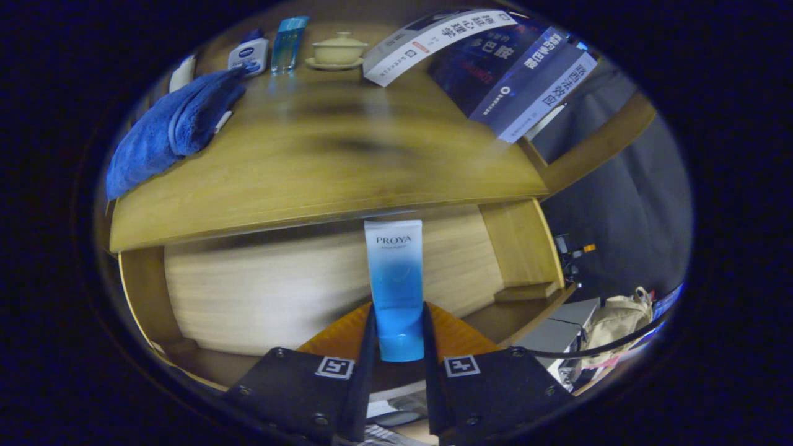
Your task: Pull open the drawer, take out the items inside it, and place them on the countertop above the cabinet.
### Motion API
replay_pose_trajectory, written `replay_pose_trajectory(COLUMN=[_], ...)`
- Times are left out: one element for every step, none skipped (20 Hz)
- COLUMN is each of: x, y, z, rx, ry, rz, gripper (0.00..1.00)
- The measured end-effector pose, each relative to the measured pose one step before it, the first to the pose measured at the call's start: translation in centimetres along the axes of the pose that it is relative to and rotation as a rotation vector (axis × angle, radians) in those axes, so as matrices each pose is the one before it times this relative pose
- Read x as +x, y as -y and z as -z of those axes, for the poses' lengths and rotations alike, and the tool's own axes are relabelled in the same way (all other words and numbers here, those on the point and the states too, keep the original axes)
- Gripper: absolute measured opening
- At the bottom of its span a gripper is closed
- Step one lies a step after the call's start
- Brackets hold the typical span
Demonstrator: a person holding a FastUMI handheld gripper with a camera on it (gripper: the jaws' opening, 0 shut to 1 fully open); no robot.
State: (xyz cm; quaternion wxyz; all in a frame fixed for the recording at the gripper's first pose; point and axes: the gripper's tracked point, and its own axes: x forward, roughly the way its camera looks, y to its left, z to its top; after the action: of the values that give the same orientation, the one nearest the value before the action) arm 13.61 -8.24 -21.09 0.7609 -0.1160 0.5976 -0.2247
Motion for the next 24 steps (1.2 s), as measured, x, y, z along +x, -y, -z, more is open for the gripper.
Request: replay_pose_trajectory(x=[-0.477,-0.542,-0.561,-0.321,-0.710,-0.530,-0.607,-0.603,-0.538,-0.488,-0.408,-0.481,-0.623,-0.535,-0.331,-0.399,-0.439,-0.428,-0.367,-0.353,-0.208,-0.045,0.090,0.091], y=[0.449,0.354,0.269,-0.177,-0.062,0.237,0.725,0.708,0.291,0.150,0.215,0.375,0.499,0.350,0.255,0.282,0.323,0.131,-0.072,-0.144,-0.276,-0.555,-0.548,-0.442], z=[0.027,0.078,0.140,-0.433,-0.060,-0.021,0.300,0.187,0.264,0.118,0.163,0.240,0.335,0.163,0.082,-0.032,-0.072,-0.415,-0.663,-0.896,-0.884,-0.680,-0.703,-0.773], rx=[0.00902,0.01299,0.01313,0.02702,0.01954,0.00550,-0.00422,0.00062,0.01000,0.02277,0.02106,0.02033,0.02018,0.02380,0.02408,0.02045,0.01361,0.01331,0.00894,0.01346,0.01361,0.01047,-0.00508,-0.00821], ry=[0.00460,0.00608,0.00700,0.02722,0.01824,0.01108,0.00492,0.00456,0.01110,0.01615,0.01621,0.01736,0.01696,0.01903,0.02141,0.02125,0.02514,0.02750,0.03194,0.03068,0.02681,0.01535,0.00701,0.00658], rz=[0.01064,0.00716,0.00104,-0.01627,-0.01084,0.00463,0.02373,0.02374,0.00514,-0.00400,-0.00724,-0.00154,-0.00136,-0.00387,-0.00629,-0.00597,-0.00326,-0.00743,-0.01263,-0.00999,-0.01349,-0.01284,-0.01080,-0.00471], gripper=[0.38,0.38,0.38,0.38,0.39,0.39,0.38,0.39,0.38,0.38,0.39,0.38,0.39,0.39,0.38,0.38,0.38,0.38,0.38,0.38,0.38,0.38,0.38,0.38])
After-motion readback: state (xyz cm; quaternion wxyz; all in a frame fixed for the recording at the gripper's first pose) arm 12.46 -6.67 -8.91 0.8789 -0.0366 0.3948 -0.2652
